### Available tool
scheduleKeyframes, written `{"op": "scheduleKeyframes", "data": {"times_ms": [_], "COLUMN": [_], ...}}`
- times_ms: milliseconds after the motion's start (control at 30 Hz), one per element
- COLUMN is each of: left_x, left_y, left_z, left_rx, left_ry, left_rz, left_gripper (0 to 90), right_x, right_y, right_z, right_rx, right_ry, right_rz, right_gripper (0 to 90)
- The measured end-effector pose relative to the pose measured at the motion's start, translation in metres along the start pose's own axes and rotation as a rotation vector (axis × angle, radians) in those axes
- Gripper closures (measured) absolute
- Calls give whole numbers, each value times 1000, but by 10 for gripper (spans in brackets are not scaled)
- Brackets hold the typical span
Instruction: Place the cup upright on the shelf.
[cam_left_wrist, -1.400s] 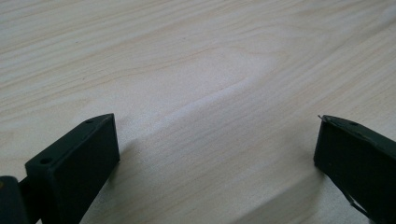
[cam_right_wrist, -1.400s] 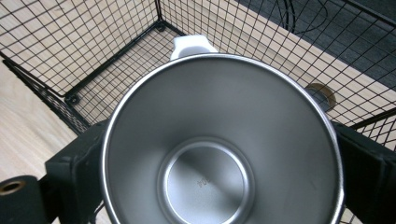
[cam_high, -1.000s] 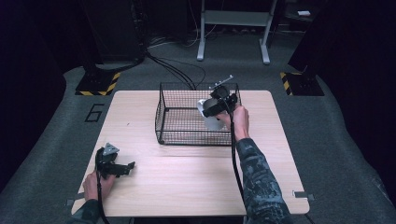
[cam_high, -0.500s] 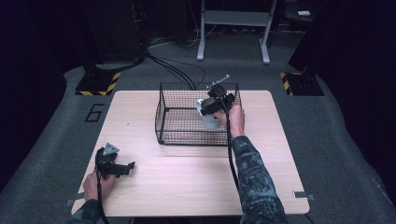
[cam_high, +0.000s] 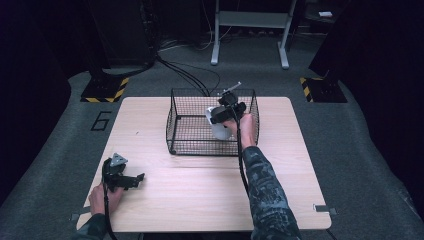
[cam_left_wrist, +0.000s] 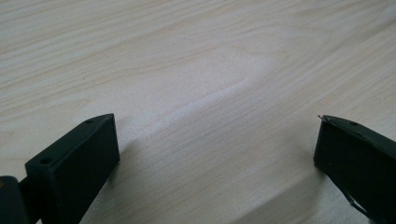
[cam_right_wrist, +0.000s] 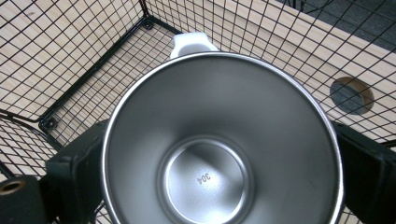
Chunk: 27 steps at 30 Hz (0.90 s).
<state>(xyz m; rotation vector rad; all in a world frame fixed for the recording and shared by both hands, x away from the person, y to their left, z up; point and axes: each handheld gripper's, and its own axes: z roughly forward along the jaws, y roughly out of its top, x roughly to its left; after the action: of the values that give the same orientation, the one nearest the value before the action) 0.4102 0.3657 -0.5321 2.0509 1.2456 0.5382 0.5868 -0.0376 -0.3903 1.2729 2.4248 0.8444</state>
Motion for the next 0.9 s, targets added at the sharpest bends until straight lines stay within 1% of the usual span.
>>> {"op": "scheduleKeyframes", "data": {"times_ms": [133, 267, 333, 433, 567, 900], "left_x": [0, 0, 0, 0, 0, 0], "left_y": [0, 0, 0, 0, 0, 0], "left_z": [0, 0, 0, 0, 0, 0], "left_rx": [0, 0, 0, 0, 0, 0], "left_ry": [0, 0, 0, 0, 0, 2], "left_rz": [0, 0, 0, 0, 0, 1], "left_gripper": [0, 0, 0, 0, 0, 0], "right_x": [2, 3, 4, 4, 4, 6], "right_y": [0, 1, 1, 2, 2, 2], "right_z": [4, 7, 9, 13, 17, 27], "right_rx": [6, 8, 10, 13, 13, 24], "right_ry": [4, 2, 4, 5, 3, 1], "right_rz": [6, -2, 10, 0, 17, 25], "right_gripper": [55, 55, 55, 55, 55, 55]}}
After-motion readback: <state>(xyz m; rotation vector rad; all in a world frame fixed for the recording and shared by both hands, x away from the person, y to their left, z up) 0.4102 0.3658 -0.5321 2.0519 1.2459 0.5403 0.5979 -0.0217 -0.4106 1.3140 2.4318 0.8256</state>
